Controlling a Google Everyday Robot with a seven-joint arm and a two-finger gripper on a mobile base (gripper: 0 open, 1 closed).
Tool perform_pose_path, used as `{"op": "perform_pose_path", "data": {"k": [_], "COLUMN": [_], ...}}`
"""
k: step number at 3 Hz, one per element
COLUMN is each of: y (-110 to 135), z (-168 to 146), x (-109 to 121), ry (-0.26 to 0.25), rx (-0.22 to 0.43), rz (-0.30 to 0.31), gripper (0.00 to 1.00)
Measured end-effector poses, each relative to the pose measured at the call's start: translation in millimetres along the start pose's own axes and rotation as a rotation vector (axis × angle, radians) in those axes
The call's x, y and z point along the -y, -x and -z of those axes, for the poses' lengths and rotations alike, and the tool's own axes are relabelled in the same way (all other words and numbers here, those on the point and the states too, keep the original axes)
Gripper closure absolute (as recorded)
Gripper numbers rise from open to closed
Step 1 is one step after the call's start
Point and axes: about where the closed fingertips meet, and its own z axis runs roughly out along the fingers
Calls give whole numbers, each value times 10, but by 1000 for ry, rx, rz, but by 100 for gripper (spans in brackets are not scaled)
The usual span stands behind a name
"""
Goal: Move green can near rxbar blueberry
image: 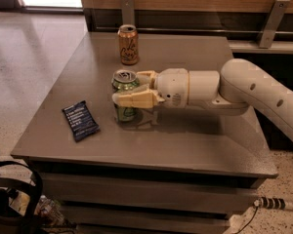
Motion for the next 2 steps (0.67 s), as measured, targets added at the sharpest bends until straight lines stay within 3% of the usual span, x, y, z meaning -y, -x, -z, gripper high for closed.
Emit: {"op": "perform_pose_path", "data": {"k": [2], "y": [-132], "z": [-160], "x": [-321], "ry": [77], "rx": [-140], "rz": [117], "gripper": [100]}}
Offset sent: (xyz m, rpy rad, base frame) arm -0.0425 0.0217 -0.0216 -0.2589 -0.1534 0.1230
